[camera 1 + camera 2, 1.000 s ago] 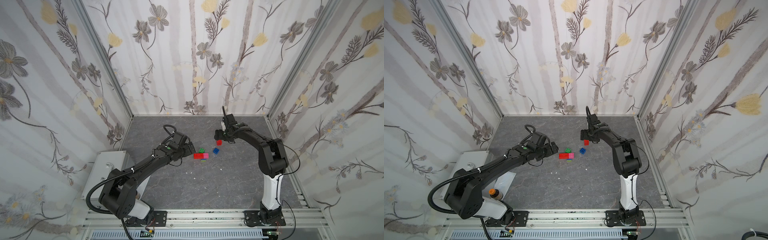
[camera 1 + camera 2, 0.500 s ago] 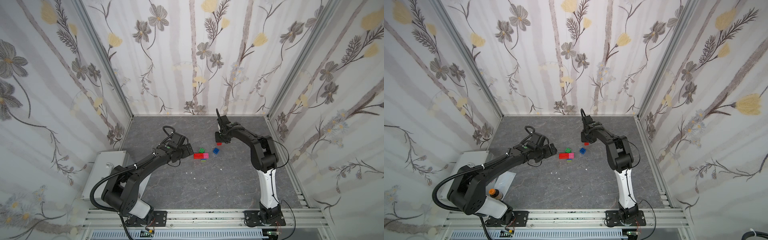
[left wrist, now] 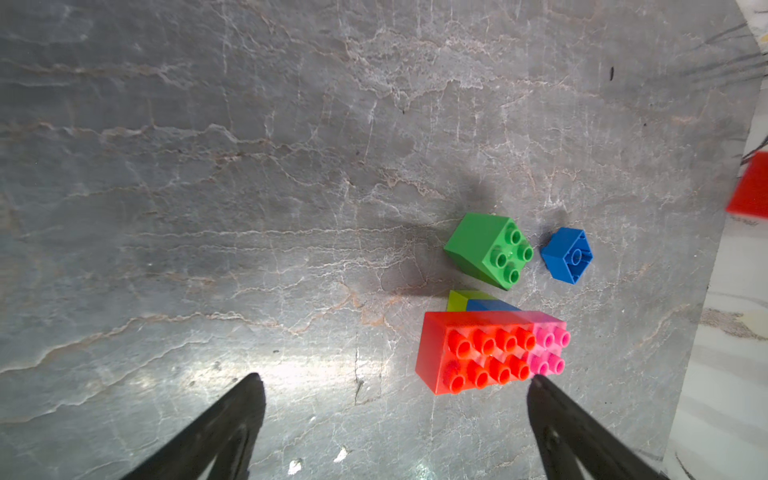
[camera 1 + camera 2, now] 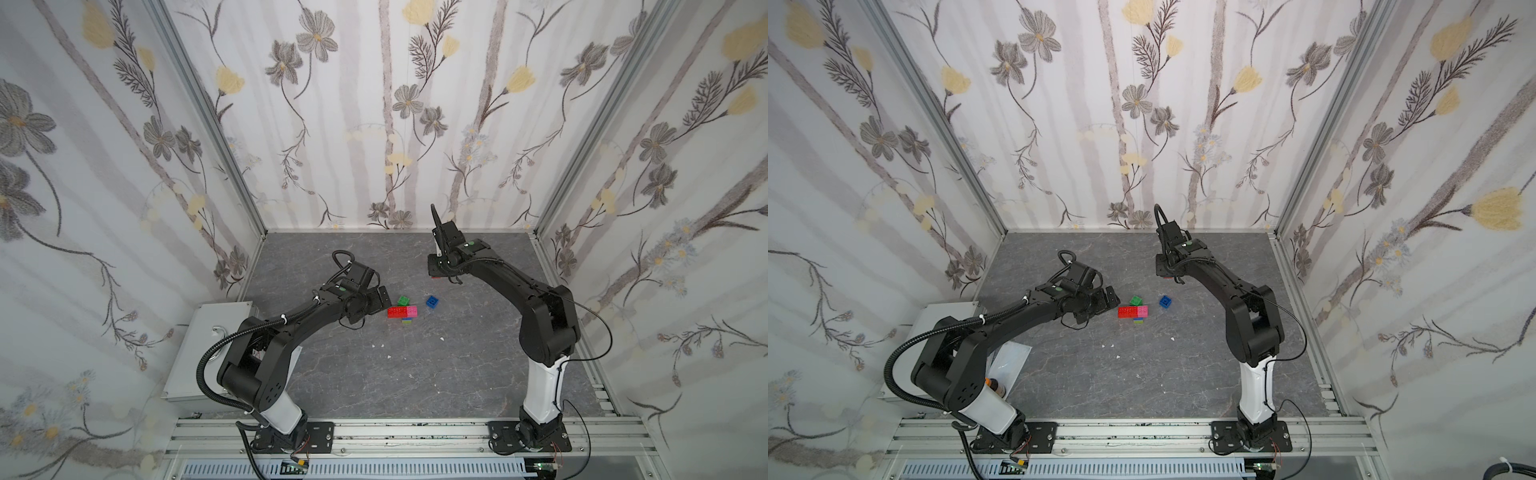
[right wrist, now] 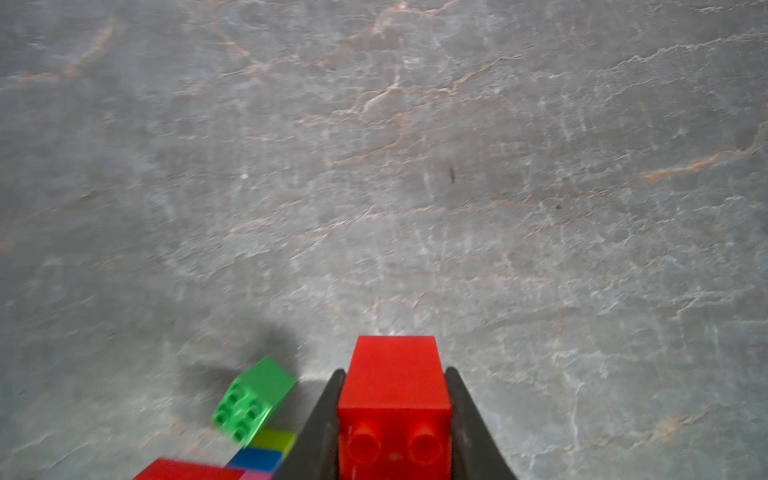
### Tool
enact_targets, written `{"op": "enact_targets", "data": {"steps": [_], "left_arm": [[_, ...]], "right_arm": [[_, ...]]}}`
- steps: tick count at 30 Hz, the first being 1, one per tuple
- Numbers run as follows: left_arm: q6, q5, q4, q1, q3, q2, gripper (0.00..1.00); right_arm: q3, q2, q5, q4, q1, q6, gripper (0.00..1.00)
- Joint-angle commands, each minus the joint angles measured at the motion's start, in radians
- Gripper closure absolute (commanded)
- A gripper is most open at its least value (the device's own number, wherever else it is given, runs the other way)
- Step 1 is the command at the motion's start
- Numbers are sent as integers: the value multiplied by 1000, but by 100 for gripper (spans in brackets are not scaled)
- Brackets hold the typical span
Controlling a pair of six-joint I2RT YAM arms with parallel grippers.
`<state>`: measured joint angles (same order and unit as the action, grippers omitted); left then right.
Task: Assemble the number 4 with lego
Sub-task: Pick up the lego brick from the center of the board, then assemble the lego brick with the lego brick.
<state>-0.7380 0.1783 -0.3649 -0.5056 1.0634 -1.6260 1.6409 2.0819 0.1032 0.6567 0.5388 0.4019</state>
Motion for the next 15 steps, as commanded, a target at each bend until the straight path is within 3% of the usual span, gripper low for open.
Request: {"op": "enact_targets", "data": {"steps": [1,6,10,15], "left_arm": [[14,-39,-63,11,24,-5,0],[-7,-79,-101,43,11,12,0],[-9,-81,-142,69,14,2,0],[-17,-48,-134,93,-8,3,0]], "right_arm": [[-82,-65,-47,43,71,136,100],[-69,-55,-94,62,197,262,100],[69,50,37,173,283,275,100],[159,114,56,240,306,280,100]]}}
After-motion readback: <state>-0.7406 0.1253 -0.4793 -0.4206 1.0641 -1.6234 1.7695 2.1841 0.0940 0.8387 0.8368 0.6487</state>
